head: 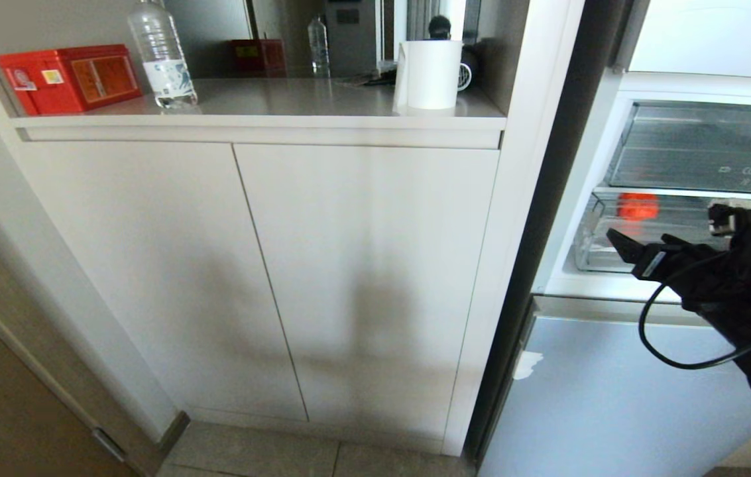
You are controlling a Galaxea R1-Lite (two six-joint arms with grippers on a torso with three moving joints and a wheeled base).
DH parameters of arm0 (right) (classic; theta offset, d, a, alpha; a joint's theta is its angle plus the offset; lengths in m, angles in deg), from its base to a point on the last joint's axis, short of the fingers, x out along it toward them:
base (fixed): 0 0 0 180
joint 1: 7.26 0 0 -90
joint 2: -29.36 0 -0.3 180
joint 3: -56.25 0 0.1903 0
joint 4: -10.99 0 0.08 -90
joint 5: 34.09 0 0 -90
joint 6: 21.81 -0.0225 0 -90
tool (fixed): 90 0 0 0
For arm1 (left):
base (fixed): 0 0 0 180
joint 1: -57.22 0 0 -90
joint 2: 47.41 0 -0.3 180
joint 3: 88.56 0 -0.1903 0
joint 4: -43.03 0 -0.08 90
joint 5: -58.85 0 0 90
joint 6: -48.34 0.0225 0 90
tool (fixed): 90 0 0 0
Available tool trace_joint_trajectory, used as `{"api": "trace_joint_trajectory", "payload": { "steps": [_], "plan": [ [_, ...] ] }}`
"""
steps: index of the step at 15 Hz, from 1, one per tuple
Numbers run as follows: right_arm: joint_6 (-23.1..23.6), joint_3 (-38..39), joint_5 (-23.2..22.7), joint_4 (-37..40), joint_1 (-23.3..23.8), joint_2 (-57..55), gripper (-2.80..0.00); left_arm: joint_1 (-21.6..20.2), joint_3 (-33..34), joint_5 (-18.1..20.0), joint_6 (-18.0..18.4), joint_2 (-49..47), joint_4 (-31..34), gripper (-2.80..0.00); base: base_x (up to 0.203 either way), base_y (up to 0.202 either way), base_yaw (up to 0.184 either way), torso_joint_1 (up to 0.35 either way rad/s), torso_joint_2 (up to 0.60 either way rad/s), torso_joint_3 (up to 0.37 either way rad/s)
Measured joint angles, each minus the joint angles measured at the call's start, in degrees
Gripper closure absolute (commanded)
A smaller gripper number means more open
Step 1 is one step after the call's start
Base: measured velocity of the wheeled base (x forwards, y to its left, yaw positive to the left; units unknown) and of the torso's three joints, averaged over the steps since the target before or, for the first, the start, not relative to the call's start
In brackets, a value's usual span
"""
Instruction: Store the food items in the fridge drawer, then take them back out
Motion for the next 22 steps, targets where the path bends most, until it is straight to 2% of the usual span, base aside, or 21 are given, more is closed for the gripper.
{"api": "trace_joint_trajectory", "payload": {
  "steps": [8,12,19,20,22],
  "plan": [
    [0.06,-7.87,0.16,-0.17,-0.28,-7.58,-2.80,0.00,0.00,0.00,0.00,0.02,0.00,0.00,0.000,0.000,0.000,0.000,0.00,0.000],
    [0.30,-13.30,3.86,0.13,-0.69,-10.10,-2.80,0.00,0.00,0.01,0.00,0.00,0.00,0.00,0.000,0.000,0.000,0.000,0.00,0.000],
    [0.23,-16.10,4.07,0.15,-1.20,-12.43,-2.80,0.00,0.00,0.00,0.00,0.00,0.00,0.00,0.000,0.000,0.000,0.000,0.00,0.000],
    [0.17,-16.12,4.13,0.13,-1.47,-12.57,0.00,0.00,0.00,0.00,0.00,0.00,-0.02,0.00,0.000,0.000,0.000,0.000,0.00,0.000],
    [0.19,-15.99,4.19,0.11,-2.16,-12.67,0.00,0.00,0.00,0.00,-0.02,0.00,0.00,0.00,0.000,0.000,0.000,0.000,0.00,0.000]
  ]
}}
